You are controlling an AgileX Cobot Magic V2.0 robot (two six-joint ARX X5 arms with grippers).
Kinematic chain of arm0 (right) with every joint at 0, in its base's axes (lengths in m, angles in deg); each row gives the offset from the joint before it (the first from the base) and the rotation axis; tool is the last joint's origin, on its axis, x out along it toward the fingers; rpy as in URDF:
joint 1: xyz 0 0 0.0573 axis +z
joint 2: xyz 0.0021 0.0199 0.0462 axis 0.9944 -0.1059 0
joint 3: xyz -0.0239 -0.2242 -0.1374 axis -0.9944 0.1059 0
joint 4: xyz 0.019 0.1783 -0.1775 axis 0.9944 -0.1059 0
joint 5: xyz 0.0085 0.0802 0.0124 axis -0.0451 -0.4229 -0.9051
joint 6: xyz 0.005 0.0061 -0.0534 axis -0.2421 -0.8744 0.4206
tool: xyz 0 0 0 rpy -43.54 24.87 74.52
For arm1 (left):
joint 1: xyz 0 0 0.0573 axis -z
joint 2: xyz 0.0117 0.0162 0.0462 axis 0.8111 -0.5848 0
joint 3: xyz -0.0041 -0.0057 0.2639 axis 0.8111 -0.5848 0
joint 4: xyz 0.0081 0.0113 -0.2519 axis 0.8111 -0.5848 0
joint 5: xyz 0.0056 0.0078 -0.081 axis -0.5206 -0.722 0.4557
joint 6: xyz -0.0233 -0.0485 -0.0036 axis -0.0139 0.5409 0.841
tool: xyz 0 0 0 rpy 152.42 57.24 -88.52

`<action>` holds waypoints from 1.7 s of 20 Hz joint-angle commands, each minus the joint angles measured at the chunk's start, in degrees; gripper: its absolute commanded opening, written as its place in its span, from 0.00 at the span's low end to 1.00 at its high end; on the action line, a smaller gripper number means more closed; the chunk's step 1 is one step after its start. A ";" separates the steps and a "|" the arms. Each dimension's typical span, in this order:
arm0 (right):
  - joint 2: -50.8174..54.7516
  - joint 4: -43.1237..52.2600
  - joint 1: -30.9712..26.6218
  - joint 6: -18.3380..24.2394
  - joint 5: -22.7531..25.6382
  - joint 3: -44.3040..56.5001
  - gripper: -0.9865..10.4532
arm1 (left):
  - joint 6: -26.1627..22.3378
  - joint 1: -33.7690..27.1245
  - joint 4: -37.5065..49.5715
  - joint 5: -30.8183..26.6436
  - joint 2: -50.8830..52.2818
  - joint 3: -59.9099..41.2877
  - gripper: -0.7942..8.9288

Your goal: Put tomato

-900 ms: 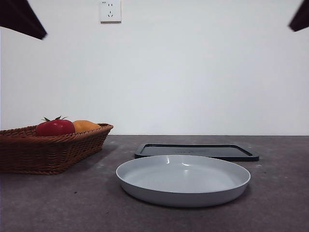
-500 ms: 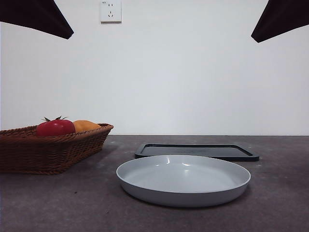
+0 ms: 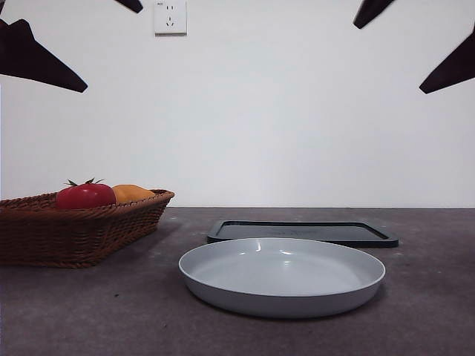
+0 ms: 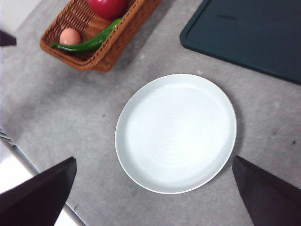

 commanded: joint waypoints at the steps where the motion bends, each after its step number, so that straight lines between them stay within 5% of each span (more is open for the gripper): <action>1: -0.28 1.18 0.39 0.46 -0.07 -0.76 0.65 | -0.02 0.28 0.55 0.28 -0.55 1.09 0.78; 8: -0.28 2.19 0.39 0.46 -0.09 -0.76 0.65 | -0.48 0.11 1.95 -0.33 -0.55 1.14 0.78; 16: -0.28 5.03 0.28 0.66 0.59 -0.76 0.65 | -1.92 -2.56 4.28 -15.28 -1.86 3.82 0.78; 21: -0.24 8.24 0.24 0.66 5.95 -0.81 0.65 | -5.33 -5.81 4.20 -18.03 -5.70 8.68 0.78; 27: -0.22 9.81 0.24 3.32 13.46 -0.81 0.65 | -10.97 -9.29 4.31 -24.00 -16.22 17.11 0.78; 34: -0.20 10.45 0.24 4.74 15.37 -0.81 0.65 | -12.31 -13.27 4.94 -26.56 -33.70 25.86 0.78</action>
